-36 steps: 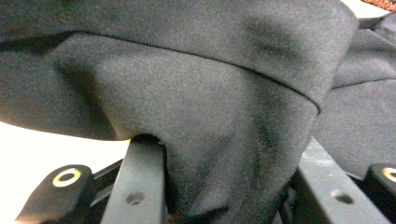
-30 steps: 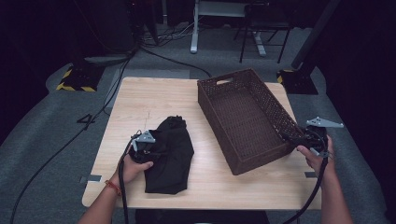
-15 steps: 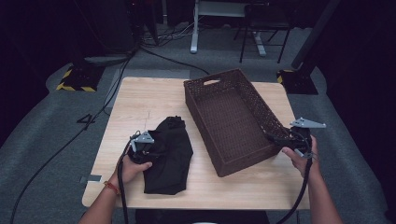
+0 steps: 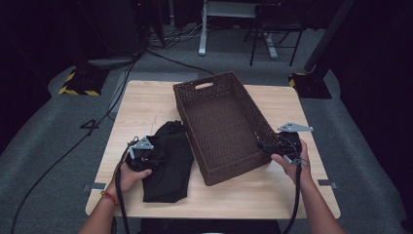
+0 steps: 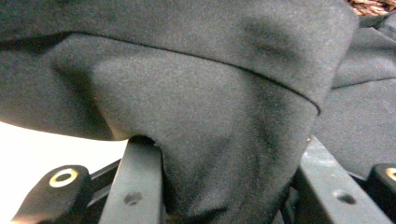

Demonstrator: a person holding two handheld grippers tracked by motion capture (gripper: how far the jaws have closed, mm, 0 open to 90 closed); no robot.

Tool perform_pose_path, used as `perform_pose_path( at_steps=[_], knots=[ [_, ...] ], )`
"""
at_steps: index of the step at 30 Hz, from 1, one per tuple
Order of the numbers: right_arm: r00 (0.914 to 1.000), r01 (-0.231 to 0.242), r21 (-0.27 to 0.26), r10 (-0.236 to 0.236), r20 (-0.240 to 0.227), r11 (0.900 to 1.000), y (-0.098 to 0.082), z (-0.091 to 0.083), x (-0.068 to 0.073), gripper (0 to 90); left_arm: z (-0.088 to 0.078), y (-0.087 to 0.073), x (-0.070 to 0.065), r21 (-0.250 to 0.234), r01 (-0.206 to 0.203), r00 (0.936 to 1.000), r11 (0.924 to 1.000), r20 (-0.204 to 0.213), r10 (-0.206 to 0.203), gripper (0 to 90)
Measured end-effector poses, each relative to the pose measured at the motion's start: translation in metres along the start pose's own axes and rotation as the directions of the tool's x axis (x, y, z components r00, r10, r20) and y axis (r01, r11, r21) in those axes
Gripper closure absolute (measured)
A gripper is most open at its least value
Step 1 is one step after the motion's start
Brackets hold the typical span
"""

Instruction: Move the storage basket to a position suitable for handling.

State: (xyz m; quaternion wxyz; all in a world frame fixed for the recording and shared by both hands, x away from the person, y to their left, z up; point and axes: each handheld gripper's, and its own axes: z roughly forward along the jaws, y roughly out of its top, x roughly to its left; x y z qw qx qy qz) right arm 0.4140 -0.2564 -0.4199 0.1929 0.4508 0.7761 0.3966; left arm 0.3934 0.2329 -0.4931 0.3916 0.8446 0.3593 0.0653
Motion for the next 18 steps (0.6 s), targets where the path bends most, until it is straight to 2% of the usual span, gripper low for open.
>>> perform_pose_path(
  at_steps=[3, 4, 7, 9, 10, 11, 12, 13, 15, 16, 18],
  knots=[
    [1.0, 0.004, 0.002, -0.004, 0.003, 1.0, 0.001, -0.001, 0.001, 25.3, -0.001, -0.002, 0.002, -0.005, 0.018, 0.9998, 0.9998, 0.0, -0.018, 62.8],
    [0.9993, 0.02, -0.01, -0.02, 0.03, 1.0, 0.002, -0.005, 0.001, 26.3, -0.001, -0.002, 0.001, -0.005, 0.034, 0.9994, 0.9994, -0.009, -0.034, 61.4],
    [0.9985, 0.042, -0.038, -0.041, 0.036, 0.998, 0.003, -0.013, 0.002, 26.0, -0.001, -0.002, 0.002, -0.002, 0.043, 0.999, 0.9991, -0.015, -0.043, 57.4],
    [0.997, 0.077, -0.113, -0.075, 0.02, 0.991, 0.006, -0.035, 0.001, 25.5, -0.001, -0.002, 0.002, -0.003, 0.048, 0.9988, 0.9989, -0.014, -0.048, 56.3],
    [0.997, 0.077, -0.113, -0.075, 0.02, 0.991, 0.006, -0.035, 0.001, 25.5, -0.001, -0.002, 0.002, -0.003, 0.048, 0.9988, 0.9989, -0.014, -0.048, 56.0],
    [0.9958, 0.09, -0.142, -0.086, 0.031, 0.986, 0.005, -0.048, -0.003, 25.2, -0.001, -0.002, 0.003, 0.001, 0.04, 0.9991, 0.9992, -0.014, -0.04, 55.9],
    [0.9958, 0.09, -0.142, -0.086, 0.031, 0.986, 0.005, -0.048, -0.003, 25.2, -0.001, -0.002, 0.003, 0.001, 0.04, 0.9991, 0.9992, -0.014, -0.04, 55.4],
    [0.9957, 0.087, -0.168, -0.081, 0.044, 0.982, 0.001, -0.059, -0.01, 25.2, 0.0, -0.002, 0.003, -0.004, 0.052, 0.9985, 0.9986, -0.016, -0.053, 53.9],
    [0.9961, 0.081, -0.183, -0.073, 0.05, 0.98, -0.003, -0.064, -0.015, 25.3, 0.0, -0.003, 0.004, -0.006, 0.057, 0.9983, 0.9984, -0.012, -0.057, 53.0],
    [0.9959, 0.074, -0.205, -0.061, 0.066, 0.976, -0.011, -0.073, -0.025, 25.3, 0.001, -0.003, 0.006, -0.01, 0.066, 0.9978, 0.9978, -0.006, -0.066, 51.6],
    [0.9913, 0.084, -0.199, -0.061, 0.116, 0.976, -0.018, -0.076, -0.035, 25.6, 0.001, -0.004, 0.007, -0.01, 0.066, 0.9978, 0.9978, -0.001, -0.066, 49.6]
  ],
)
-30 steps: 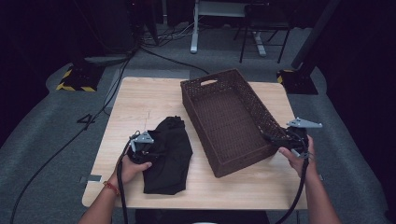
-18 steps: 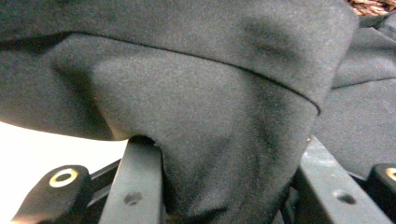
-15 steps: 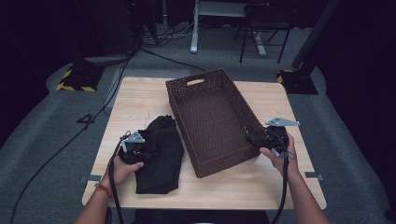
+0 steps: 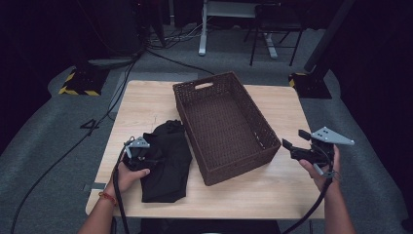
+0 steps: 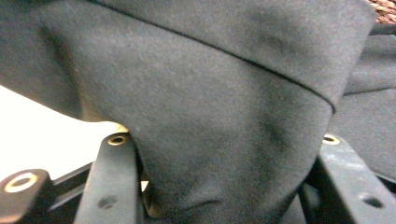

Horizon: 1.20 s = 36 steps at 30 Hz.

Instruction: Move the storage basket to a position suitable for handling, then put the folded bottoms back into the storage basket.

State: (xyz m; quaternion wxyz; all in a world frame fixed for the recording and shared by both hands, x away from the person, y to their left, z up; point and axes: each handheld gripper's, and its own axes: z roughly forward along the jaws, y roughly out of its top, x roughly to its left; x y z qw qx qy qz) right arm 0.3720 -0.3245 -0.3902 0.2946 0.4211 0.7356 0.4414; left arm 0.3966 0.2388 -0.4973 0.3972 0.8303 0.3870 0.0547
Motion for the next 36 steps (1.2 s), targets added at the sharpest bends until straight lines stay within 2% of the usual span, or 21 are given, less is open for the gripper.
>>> perform_pose_path(
  at_steps=[1, 2, 3, 5, 6, 7, 8, 9, 11, 12, 14, 15, 16, 18, 19, 22, 23, 24, 30, 33, 36],
  knots=[
    [1.0, 0.0, 0.0, 0.0, 0.0, 1.0, 0.0, 0.0, 0.0, 25.6, 0.0, 0.0, 0.0, 0.0, 0.0, 1.0, 1.0, 0.0, 0.0, 49.3],
    [0.9996, -0.029, 0.025, 0.029, 0.008, 0.999, -0.012, -0.001, -0.012, 25.5, 0.0, 0.0, 0.0, 0.0, -0.007, 1.0, 1.0, -0.002, 0.007, 48.1],
    [0.9992, -0.039, 0.033, 0.039, 0.002, 0.999, -0.016, -0.001, -0.016, 25.4, 0.001, 0.0, 0.0, -0.002, -0.004, 0.9998, 1.0, -0.019, 0.004, 45.4],
    [0.9991, -0.04, 0.062, 0.039, 0.016, 0.997, -0.032, 0.003, -0.024, 25.6, 0.001, 0.0, 0.0, -0.002, -0.002, 0.9998, 1.0, -0.019, 0.002, 43.9],
    [0.9991, -0.04, 0.062, 0.039, 0.016, 0.997, -0.032, 0.003, -0.024, 25.6, 0.001, 0.0, 0.0, -0.002, -0.002, 0.9998, 1.0, -0.019, 0.002, 43.4],
    [0.999, -0.045, 0.108, 0.044, 0.011, 0.993, -0.047, 0.012, -0.03, 25.6, 0.001, 0.0, -0.001, -0.001, 0.008, 0.9998, 1.0, -0.02, -0.008, 42.1],
    [0.999, -0.045, 0.108, 0.044, 0.011, 0.993, -0.047, 0.012, -0.03, 25.6, 0.001, 0.0, -0.001, -0.001, 0.008, 0.9998, 1.0, -0.02, -0.008, 41.5],
    [0.9991, -0.041, 0.162, 0.039, 0.014, 0.986, -0.062, 0.023, -0.033, 25.7, 0.002, -0.001, 0.0, -0.005, 0.017, 0.9998, 0.9998, -0.007, -0.017, 41.6],
    [0.9992, -0.041, 0.18, 0.039, 0.01, 0.983, -0.068, 0.027, -0.033, 25.7, 0.002, 0.0, 0.0, -0.004, 0.015, 0.9998, 0.9999, -0.009, -0.015, 41.6],
    [0.999, -0.04, 0.211, 0.044, -0.011, 0.977, -0.08, 0.034, -0.033, 25.7, 0.002, 0.0, -0.001, -0.001, 0.014, 0.9999, 0.9999, -0.007, -0.014, 43.4],
    [0.9988, -0.041, 0.22, 0.046, -0.016, 0.975, -0.084, 0.036, -0.032, 25.7, 0.002, 0.0, -0.001, -0.001, 0.016, 0.9998, 0.9999, 0.008, -0.016, 48.0],
    [0.999, -0.031, 0.235, 0.038, -0.025, 0.971, -0.091, 0.039, -0.03, 25.9, 0.003, 0.0, -0.001, -0.001, 0.024, 0.9991, 0.9997, 0.036, -0.024, 51.4],
    [0.9987, -0.037, 0.238, 0.044, -0.025, 0.971, -0.094, 0.04, -0.03, 26.3, 0.003, 0.0, -0.001, 0.002, 0.031, 0.9985, 0.9995, 0.045, -0.031, 54.2],
    [0.9984, -0.041, 0.247, 0.049, -0.029, 0.968, -0.096, 0.042, -0.03, 26.3, 0.003, 0.0, -0.002, -0.002, 0.035, 0.9983, 0.9994, 0.046, -0.035, 56.5],
    [0.9969, -0.051, 0.262, 0.065, -0.044, 0.964, -0.1, 0.046, -0.029, 26.4, 0.003, 0.0, -0.004, -0.001, 0.03, 0.9984, 0.9996, 0.048, -0.03, 61.0],
    [0.997, -0.046, 0.267, 0.061, -0.047, 0.963, -0.103, 0.049, -0.029, 27.2, 0.003, 0.0, -0.006, -0.003, 0.031, 0.9983, 0.9995, 0.049, -0.031, 64.8],
    [0.9962, -0.04, 0.261, 0.059, -0.064, 0.964, -0.104, 0.05, -0.029, 27.3, 0.002, 0.0, -0.007, -0.005, 0.025, 0.9987, 0.9997, 0.044, -0.024, 67.6],
    [0.9952, -0.04, 0.257, 0.061, -0.077, 0.966, -0.103, 0.05, -0.028, 27.3, 0.002, 0.001, -0.007, -0.007, 0.021, 0.9989, 0.9998, 0.041, -0.021, 68.3],
    [0.995, -0.044, 0.26, 0.066, -0.075, 0.965, -0.103, 0.051, -0.029, 27.9, 0.0, 0.0, -0.009, -0.033, 0.035, 0.9989, 0.9988, 0.032, -0.034, 72.0],
    [0.996, -0.035, 0.26, 0.055, -0.07, 0.965, -0.103, 0.051, -0.028, 28.0, -0.003, 0.001, -0.008, -0.064, 0.063, 0.9973, 0.9959, 0.043, -0.06, 72.7],
    [0.9955, -0.045, 0.259, 0.065, -0.069, 0.965, -0.103, 0.051, -0.028, 27.7, -0.006, 0.003, -0.01, -0.085, 0.06, 0.9979, 0.9946, 0.031, -0.057, 73.3]
  ],
)
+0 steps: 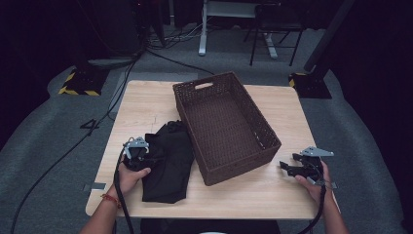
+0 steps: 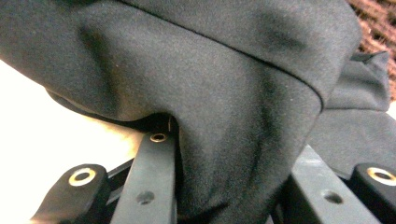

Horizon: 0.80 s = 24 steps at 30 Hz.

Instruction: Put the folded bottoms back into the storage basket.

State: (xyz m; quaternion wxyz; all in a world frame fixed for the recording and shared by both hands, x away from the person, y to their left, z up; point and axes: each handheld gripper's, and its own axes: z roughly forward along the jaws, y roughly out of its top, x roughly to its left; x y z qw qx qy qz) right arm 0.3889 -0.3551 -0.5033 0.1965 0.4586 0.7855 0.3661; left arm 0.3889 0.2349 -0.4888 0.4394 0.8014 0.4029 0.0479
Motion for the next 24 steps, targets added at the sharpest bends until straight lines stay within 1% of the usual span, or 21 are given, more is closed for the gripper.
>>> perform_pose_path(
  at_steps=[1, 2, 3, 4, 5, 6, 8, 10, 13, 16, 17, 19, 21, 22, 23, 24],
  knots=[
    [1.0, -0.005, -0.001, 0.005, -0.006, 1.0, 0.0, 0.0, -0.001, 27.7, -0.004, 0.003, -0.003, -0.02, -0.011, 0.9999, 0.9997, -0.013, 0.011, 73.4],
    [1.0, -0.005, -0.001, 0.005, -0.006, 1.0, 0.0, 0.0, -0.001, 27.7, -0.004, 0.003, -0.003, -0.02, -0.011, 0.9999, 0.9997, -0.013, 0.011, 73.4],
    [0.9999, -0.007, -0.002, 0.007, -0.013, 1.0, -0.001, -0.001, -0.002, 27.7, -0.009, 0.007, -0.005, -0.044, -0.016, 0.9997, 0.9989, -0.017, 0.015, 73.5],
    [0.9999, -0.007, -0.002, 0.007, -0.013, 1.0, -0.001, -0.001, -0.002, 27.7, -0.009, 0.007, -0.005, -0.044, -0.016, 0.9997, 0.9989, -0.017, 0.015, 73.6],
    [0.9999, -0.006, -0.001, 0.006, -0.01, 1.0, -0.001, -0.001, -0.001, 27.6, -0.013, 0.011, -0.007, -0.073, -0.021, 0.9995, 0.9971, -0.025, 0.02, 73.7],
    [0.9999, -0.006, -0.001, 0.006, -0.01, 1.0, -0.001, -0.001, -0.001, 27.6, -0.013, 0.011, -0.007, -0.073, -0.021, 0.9995, 0.9971, -0.025, 0.02, 73.7],
    [1.0, -0.003, -0.001, 0.003, -0.009, 1.0, -0.001, -0.001, 0.0, 27.6, -0.016, 0.014, -0.01, -0.09, -0.033, 0.999, 0.9954, -0.033, 0.03, 73.8],
    [0.9999, -0.003, -0.001, 0.003, -0.011, 1.0, -0.001, -0.001, -0.001, 27.6, -0.02, 0.019, -0.013, -0.11, -0.042, 0.9987, 0.993, -0.032, 0.038, 73.9],
    [0.9999, -0.004, -0.003, 0.004, -0.013, 1.0, -0.001, -0.001, -0.001, 27.7, -0.023, 0.023, -0.013, -0.129, -0.049, 0.9982, 0.9905, -0.04, 0.044, 73.9],
    [0.9999, -0.004, -0.003, 0.004, -0.012, 1.0, -0.001, -0.001, -0.001, 27.8, -0.026, 0.025, -0.012, -0.14, -0.047, 0.9982, 0.989, -0.042, 0.041, 74.0],
    [0.9999, -0.004, -0.003, 0.004, -0.011, 1.0, -0.001, -0.001, -0.001, 27.8, -0.028, 0.027, -0.013, -0.147, -0.053, 0.9977, 0.9877, -0.05, 0.046, 74.0],
    [0.9999, -0.004, -0.003, 0.004, -0.013, 1.0, -0.001, -0.001, -0.001, 27.8, -0.03, 0.028, -0.013, -0.152, -0.057, 0.9975, 0.9867, -0.05, 0.05, 74.0],
    [0.9999, -0.005, -0.003, 0.005, -0.014, 1.0, -0.001, -0.001, -0.001, 27.8, -0.033, 0.032, -0.014, -0.159, -0.071, 0.9965, 0.9847, -0.056, 0.063, 74.0],
    [0.9999, -0.005, -0.003, 0.005, -0.014, 1.0, -0.001, -0.001, -0.001, 27.8, -0.035, 0.033, -0.015, -0.167, -0.07, 0.9966, 0.9835, -0.056, 0.062, 74.0],
    [0.9999, -0.005, -0.003, 0.005, -0.013, 1.0, -0.001, -0.001, -0.001, 27.8, -0.04, 0.037, -0.016, -0.181, -0.075, 0.9959, 0.9806, -0.062, 0.065, 74.0],
    [0.9999, -0.005, -0.003, 0.005, -0.012, 1.0, -0.001, -0.001, -0.001, 27.8, -0.04, 0.037, -0.016, -0.181, -0.075, 0.9959, 0.9806, -0.062, 0.065, 74.0]
  ],
)
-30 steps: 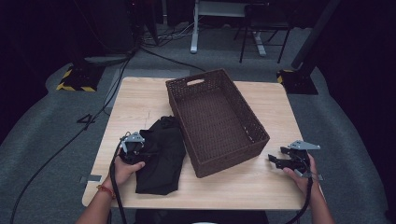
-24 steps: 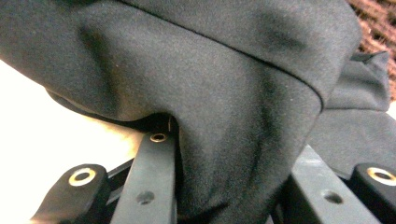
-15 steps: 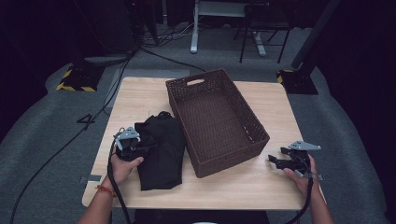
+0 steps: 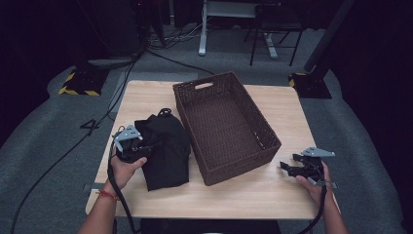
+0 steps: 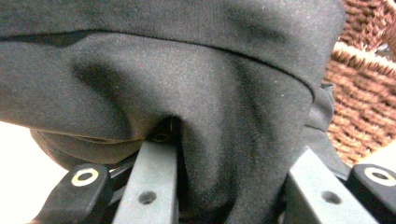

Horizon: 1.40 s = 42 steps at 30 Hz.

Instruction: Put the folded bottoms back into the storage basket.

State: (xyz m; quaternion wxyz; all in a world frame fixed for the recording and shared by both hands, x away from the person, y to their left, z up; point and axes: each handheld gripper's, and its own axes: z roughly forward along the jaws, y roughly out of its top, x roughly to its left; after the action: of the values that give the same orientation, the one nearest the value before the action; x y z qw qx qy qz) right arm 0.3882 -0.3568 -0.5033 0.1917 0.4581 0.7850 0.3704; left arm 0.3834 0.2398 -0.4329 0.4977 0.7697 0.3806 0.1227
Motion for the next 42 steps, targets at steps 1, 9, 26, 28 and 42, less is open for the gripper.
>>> perform_pose_path(
  at_steps=[1, 9, 26, 28, 42],
  knots=[
    [1.0, 0.0, 0.0, 0.0, 0.001, 1.0, 0.0, 0.0, 0.0, 27.8, -0.003, 0.005, 0.0, -0.013, -0.01, 0.9999, 0.9999, -0.005, 0.01, 74.0],
    [1.0, -0.007, 0.0, 0.007, -0.003, 1.0, 0.0, 0.0, 0.0, 27.7, -0.011, 0.025, -0.001, -0.042, -0.022, 0.9998, 0.9989, 0.0, 0.022, 74.0],
    [0.9999, -0.011, 0.0, 0.011, -0.002, 1.0, 0.0, 0.0, 0.0, 27.4, -0.028, 0.073, -0.012, -0.098, -0.108, 0.9937, 0.9893, -0.041, 0.104, 74.0],
    [1.0, -0.002, 0.0, 0.002, 0.001, 1.0, 0.0, 0.0, 0.0, 27.5, -0.03, 0.079, -0.013, -0.109, -0.108, 0.9938, 0.9881, -0.036, 0.105, 74.0],
    [1.0, 0.001, 0.003, -0.001, 0.006, 1.0, 0.0, 0.0, 0.001, 27.4, -0.043, 0.119, -0.03, -0.159, -0.175, 0.9845, 0.9716, -0.043, 0.17, 74.0]
  ],
)
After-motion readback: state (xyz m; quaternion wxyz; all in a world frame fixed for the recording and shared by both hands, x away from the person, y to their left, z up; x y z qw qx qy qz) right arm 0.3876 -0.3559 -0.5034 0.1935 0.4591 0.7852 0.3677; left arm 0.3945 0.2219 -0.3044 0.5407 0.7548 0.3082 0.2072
